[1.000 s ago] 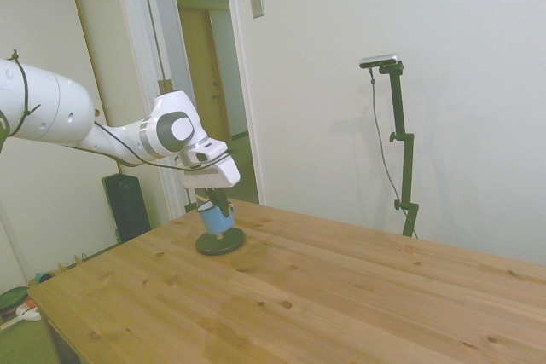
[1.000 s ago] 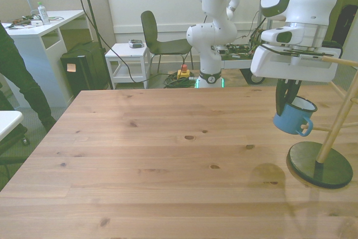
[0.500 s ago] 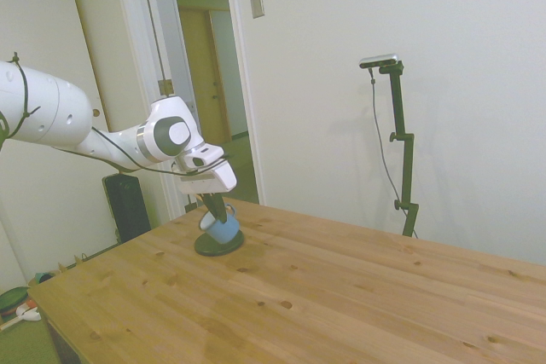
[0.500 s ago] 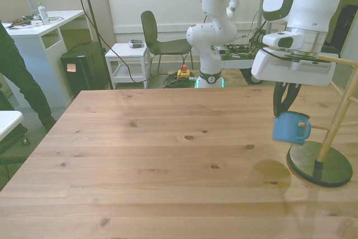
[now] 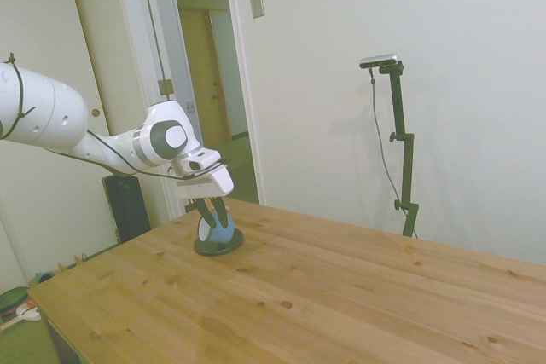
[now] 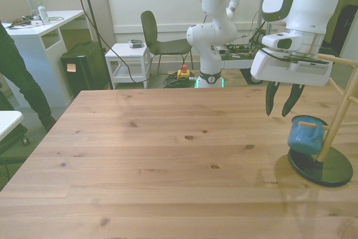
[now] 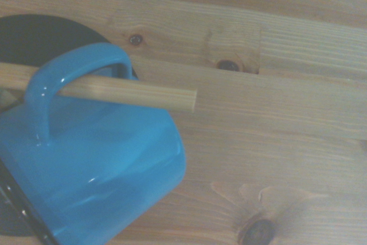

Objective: Hang the mug

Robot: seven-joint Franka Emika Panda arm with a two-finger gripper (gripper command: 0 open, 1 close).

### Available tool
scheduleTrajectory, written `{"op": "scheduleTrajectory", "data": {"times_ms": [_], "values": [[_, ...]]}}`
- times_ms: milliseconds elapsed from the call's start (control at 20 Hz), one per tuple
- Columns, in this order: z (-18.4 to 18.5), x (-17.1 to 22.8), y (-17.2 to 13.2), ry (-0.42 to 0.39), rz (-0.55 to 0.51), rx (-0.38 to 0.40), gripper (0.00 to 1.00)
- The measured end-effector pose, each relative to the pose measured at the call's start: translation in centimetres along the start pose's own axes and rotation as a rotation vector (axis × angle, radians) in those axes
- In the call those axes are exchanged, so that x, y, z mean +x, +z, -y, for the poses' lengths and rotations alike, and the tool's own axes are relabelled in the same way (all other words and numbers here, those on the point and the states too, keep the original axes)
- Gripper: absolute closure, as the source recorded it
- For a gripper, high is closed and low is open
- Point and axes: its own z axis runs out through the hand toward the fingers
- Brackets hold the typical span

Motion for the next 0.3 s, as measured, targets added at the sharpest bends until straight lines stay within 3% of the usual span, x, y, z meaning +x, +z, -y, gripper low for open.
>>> {"op": "scheduleTrajectory", "data": {"times_ms": [150,300], "values": [[-1.8,-0.1,-1.3,0.017,-0.014,0.019,0.00],[-6.2,-0.2,-2.8,0.075,-0.020,0.060,0.00]]}}
